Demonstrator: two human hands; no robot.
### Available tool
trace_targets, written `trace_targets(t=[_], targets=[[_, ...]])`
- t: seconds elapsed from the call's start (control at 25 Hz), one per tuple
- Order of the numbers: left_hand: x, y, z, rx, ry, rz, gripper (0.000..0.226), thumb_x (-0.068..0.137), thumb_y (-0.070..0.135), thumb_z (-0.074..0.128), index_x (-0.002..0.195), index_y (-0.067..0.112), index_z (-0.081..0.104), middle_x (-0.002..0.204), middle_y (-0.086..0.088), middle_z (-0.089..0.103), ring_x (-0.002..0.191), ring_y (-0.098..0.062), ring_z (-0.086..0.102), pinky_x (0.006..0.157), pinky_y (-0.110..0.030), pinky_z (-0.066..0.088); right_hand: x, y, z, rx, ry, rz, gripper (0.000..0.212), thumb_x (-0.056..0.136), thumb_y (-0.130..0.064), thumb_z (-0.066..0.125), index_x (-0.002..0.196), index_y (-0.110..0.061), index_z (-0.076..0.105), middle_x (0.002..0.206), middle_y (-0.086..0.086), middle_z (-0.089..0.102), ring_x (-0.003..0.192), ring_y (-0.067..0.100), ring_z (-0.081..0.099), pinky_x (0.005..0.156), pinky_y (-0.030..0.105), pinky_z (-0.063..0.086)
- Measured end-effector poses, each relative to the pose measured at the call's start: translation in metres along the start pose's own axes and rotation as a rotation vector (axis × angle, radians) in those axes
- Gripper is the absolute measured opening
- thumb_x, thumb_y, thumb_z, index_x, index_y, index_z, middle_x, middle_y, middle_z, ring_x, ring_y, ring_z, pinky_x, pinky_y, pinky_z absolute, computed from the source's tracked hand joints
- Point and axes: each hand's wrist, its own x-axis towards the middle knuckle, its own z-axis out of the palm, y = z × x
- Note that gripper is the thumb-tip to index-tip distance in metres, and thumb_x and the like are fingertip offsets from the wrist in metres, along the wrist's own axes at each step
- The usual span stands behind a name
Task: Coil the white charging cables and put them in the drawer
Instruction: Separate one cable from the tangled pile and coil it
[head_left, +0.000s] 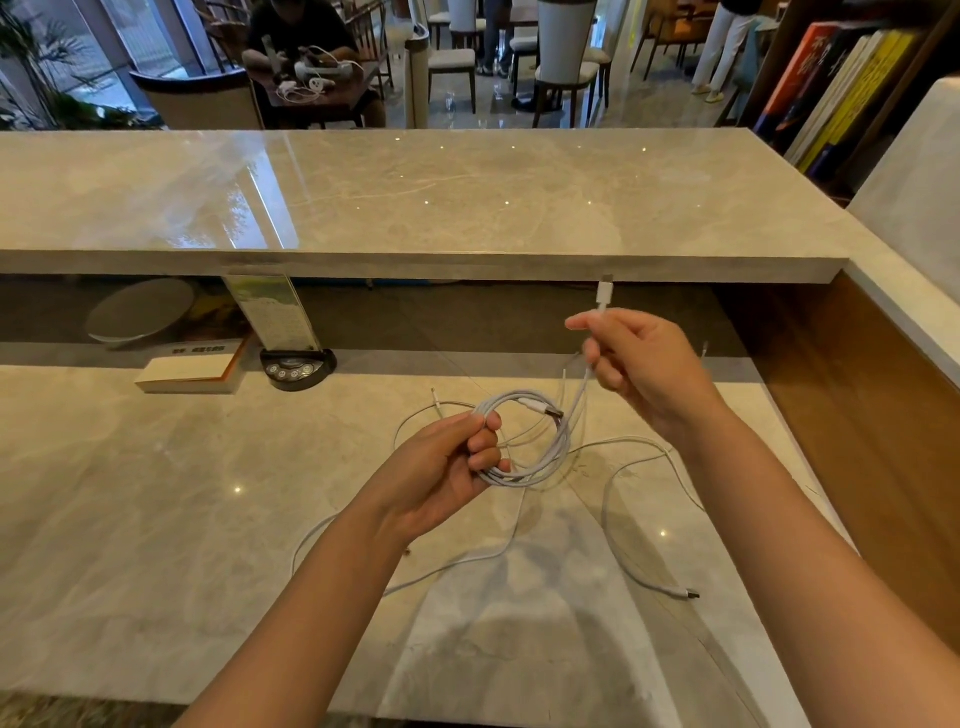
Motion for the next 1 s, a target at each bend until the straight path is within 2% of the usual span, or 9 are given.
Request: trace_targets(t=[0.12, 0.28, 0.36, 0.44, 0.52, 0.6, 0.76, 0.92, 1.0], targets=[[0.001, 0.0, -0.003, 0.027, -0.011, -0.002, 0.026, 0.098, 0.012, 0.033, 0.082, 0.008, 0.054, 0.057, 0.003, 0.036, 0.047, -0.007, 0.034, 0.065, -0.025, 0.047, 0.002, -0.001, -0.008, -0.018, -0.094, 0.15, 0.028, 0.095, -0.005, 0.037, 0.107, -0.008, 0.063, 0.071, 0.006, 0.056, 0.052, 0.009, 0.046, 0.047, 0.017, 0.041], [0.001, 0.001, -0.003, 0.024, -0.053, -0.022, 0.023, 0.095, 0.013, 0.035, 0.082, 0.008, 0.053, 0.057, 0.003, 0.033, 0.047, -0.007, 0.032, 0.063, -0.024, 0.048, 0.004, 0.001, -0.007, -0.145, -0.019, 0.078, 0.029, 0.094, 0.0, 0.042, 0.111, -0.01, 0.063, 0.07, 0.005, 0.059, 0.052, 0.008, 0.045, 0.049, 0.017, 0.041], [-0.001, 0.004, -0.004, 0.048, -0.091, -0.026, 0.018, 0.091, 0.014, 0.04, 0.08, 0.009, 0.053, 0.058, 0.003, 0.033, 0.048, -0.008, 0.031, 0.063, -0.024, 0.048, 0.007, 0.003, -0.003, -0.32, 0.015, 0.027, 0.027, 0.091, -0.001, 0.047, 0.108, -0.01, 0.066, 0.069, 0.003, 0.061, 0.051, 0.008, 0.045, 0.05, 0.019, 0.039], [-0.004, 0.006, -0.004, 0.126, -0.148, -0.029, 0.015, 0.091, 0.013, 0.043, 0.08, 0.009, 0.053, 0.059, 0.004, 0.032, 0.049, -0.007, 0.03, 0.061, -0.023, 0.046, 0.008, 0.0, 0.002, -0.637, -0.14, -0.006, 0.025, 0.091, -0.004, 0.05, 0.105, -0.013, 0.068, 0.07, 0.0, 0.062, 0.052, 0.008, 0.047, 0.049, 0.02, 0.041], [-0.005, 0.006, -0.003, 0.2, -0.187, -0.032, 0.02, 0.094, 0.013, 0.038, 0.08, 0.009, 0.052, 0.059, 0.005, 0.033, 0.049, -0.006, 0.031, 0.059, -0.022, 0.044, 0.007, -0.007, 0.009, -0.935, -0.424, -0.029, 0.026, 0.092, -0.007, 0.049, 0.104, -0.019, 0.069, 0.071, -0.004, 0.063, 0.049, 0.007, 0.051, 0.051, 0.021, 0.044], [-0.004, 0.003, -0.003, 0.23, -0.175, -0.035, 0.025, 0.097, 0.012, 0.034, 0.08, 0.009, 0.052, 0.058, 0.005, 0.034, 0.049, -0.006, 0.03, 0.058, -0.021, 0.043, 0.007, -0.012, 0.013, -1.107, -0.581, -0.047, 0.03, 0.093, -0.007, 0.047, 0.107, -0.02, 0.069, 0.074, -0.006, 0.064, 0.048, 0.006, 0.054, 0.055, 0.021, 0.047], [-0.006, 0.001, -0.005, 0.237, -0.166, -0.021, 0.026, 0.097, 0.012, 0.033, 0.079, 0.009, 0.051, 0.059, 0.004, 0.033, 0.05, -0.007, 0.03, 0.059, -0.022, 0.043, 0.004, -0.012, 0.018, -1.101, -0.644, 0.019, 0.033, 0.094, -0.005, 0.04, 0.104, -0.019, 0.069, 0.069, -0.009, 0.062, 0.049, 0.005, 0.055, 0.053, 0.017, 0.044], [-0.007, 0.003, -0.006, 0.259, -0.15, 0.015, 0.028, 0.097, 0.013, 0.033, 0.077, 0.011, 0.051, 0.059, 0.004, 0.034, 0.052, -0.008, 0.029, 0.061, -0.023, 0.042, 0.006, -0.005, 0.019, -0.989, -0.617, 0.107, 0.036, 0.096, -0.015, 0.036, 0.081, -0.004, 0.067, 0.05, -0.008, 0.056, 0.046, 0.009, 0.044, 0.053, 0.022, 0.04], [-0.006, 0.004, -0.006, 0.23, -0.152, 0.005, 0.027, 0.097, 0.013, 0.034, 0.076, 0.01, 0.052, 0.059, 0.003, 0.035, 0.052, -0.008, 0.031, 0.061, -0.024, 0.043, 0.007, -0.004, 0.019, -0.872, -0.611, 0.086, 0.038, 0.096, -0.014, 0.035, 0.085, -0.001, 0.069, 0.05, -0.007, 0.052, 0.044, 0.007, 0.041, 0.049, 0.019, 0.037]])
